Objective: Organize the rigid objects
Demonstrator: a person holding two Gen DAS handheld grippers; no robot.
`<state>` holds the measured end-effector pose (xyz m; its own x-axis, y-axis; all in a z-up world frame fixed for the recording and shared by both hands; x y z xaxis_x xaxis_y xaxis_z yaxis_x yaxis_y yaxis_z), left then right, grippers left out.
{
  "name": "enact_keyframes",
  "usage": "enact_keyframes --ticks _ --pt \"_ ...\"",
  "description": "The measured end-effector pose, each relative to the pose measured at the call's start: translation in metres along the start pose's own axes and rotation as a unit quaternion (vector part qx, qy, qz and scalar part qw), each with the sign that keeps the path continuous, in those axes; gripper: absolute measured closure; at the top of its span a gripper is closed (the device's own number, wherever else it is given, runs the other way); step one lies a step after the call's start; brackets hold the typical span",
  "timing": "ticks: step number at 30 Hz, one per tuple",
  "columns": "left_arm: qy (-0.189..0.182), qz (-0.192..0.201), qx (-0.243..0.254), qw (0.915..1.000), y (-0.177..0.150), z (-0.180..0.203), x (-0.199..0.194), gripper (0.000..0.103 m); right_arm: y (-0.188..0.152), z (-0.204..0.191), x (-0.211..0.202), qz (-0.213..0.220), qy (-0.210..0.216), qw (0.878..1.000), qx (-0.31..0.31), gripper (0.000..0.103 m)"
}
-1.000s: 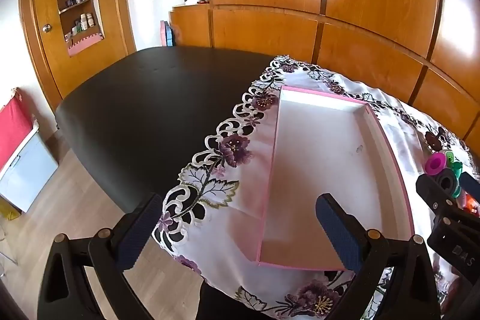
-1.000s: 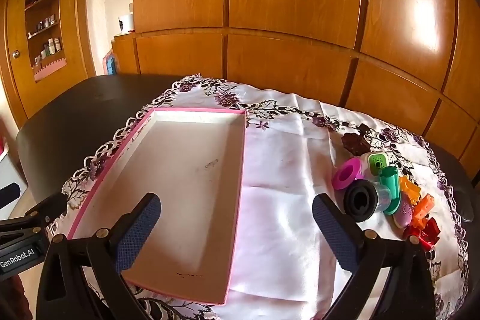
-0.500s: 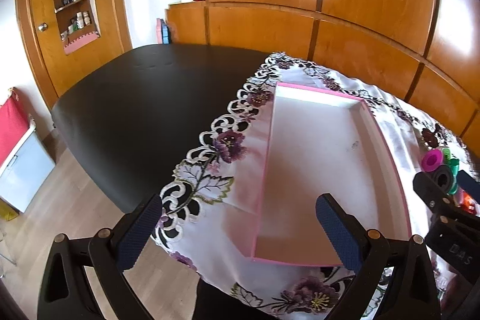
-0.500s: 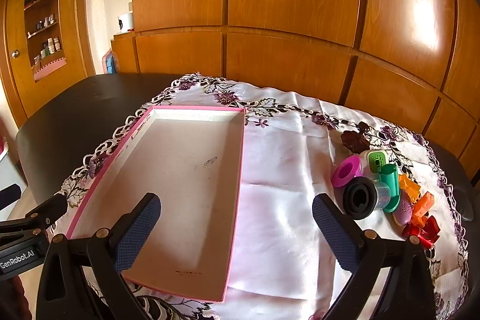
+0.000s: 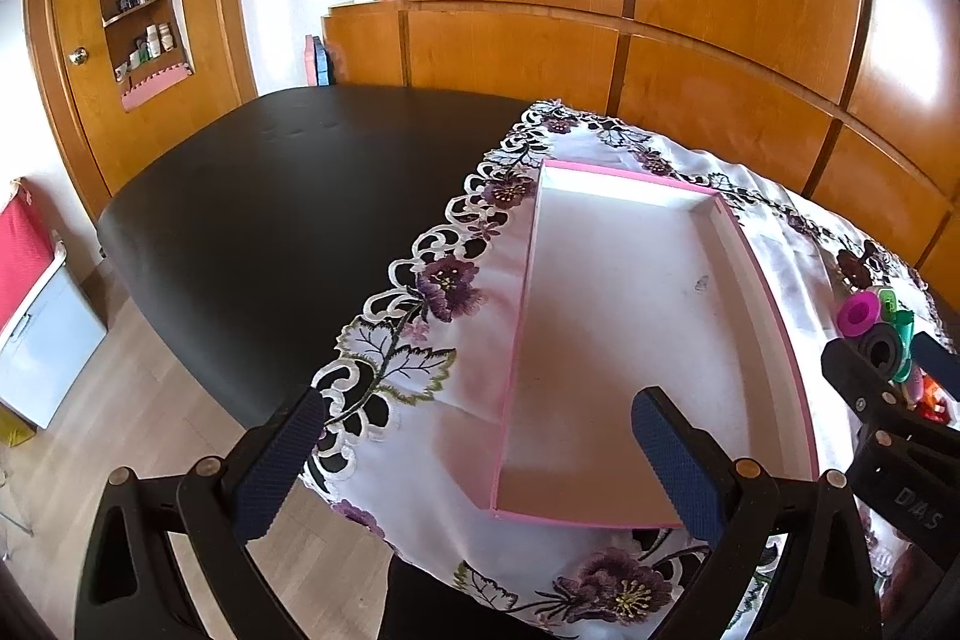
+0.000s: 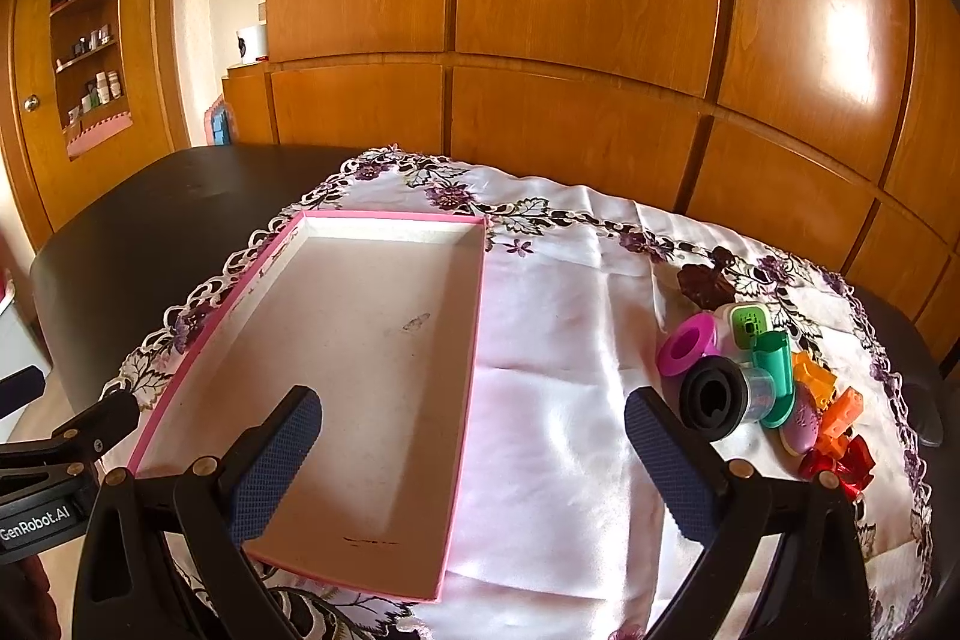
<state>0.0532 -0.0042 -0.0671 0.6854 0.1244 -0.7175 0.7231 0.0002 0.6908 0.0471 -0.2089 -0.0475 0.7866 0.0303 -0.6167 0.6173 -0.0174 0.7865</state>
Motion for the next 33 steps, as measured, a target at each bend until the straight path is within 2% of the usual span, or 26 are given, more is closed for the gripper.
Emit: enact_keyframes --ticks 15,20,26,29,33 --pt "-0.012 0.0 0.017 0.9998 0.002 0.011 -0.004 0.0 0.002 0.005 0.001 -0.001 0.001 1.0 -0.018 0.0" --pt "-0.026 0.014 0.034 0.999 0.008 0.021 -0.011 0.0 0.007 0.015 -0.004 0.009 0.005 0.999 -0.033 0.0" --pt "-0.058 0.019 0.045 0.9971 0.017 0.04 -0.015 0.0 0.02 0.063 -0.011 0.015 -0.004 0.999 -0.031 0.0" --pt "-0.069 0.017 0.057 0.9959 0.021 0.053 -0.016 0.0 0.025 0.101 -0.018 0.017 -0.015 1.0 -0.009 0.0" --pt "-0.088 0.015 0.08 0.9928 0.024 0.075 -0.018 0.0 0.027 0.162 -0.033 0.025 -0.052 0.998 0.018 0.0"
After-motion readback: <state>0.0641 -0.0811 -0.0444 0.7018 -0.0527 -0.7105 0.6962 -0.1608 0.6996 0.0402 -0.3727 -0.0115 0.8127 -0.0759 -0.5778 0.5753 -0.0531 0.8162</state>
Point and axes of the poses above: each gripper's, at about its wrist camera, not at the fingertips, and x roughly the way its jaws point, z to its right, y to its top, the point moved 8 cm from there along x, roughly the way its jaws point, and after that the axes turned 9 degrees about y, right-handed, at the moved point
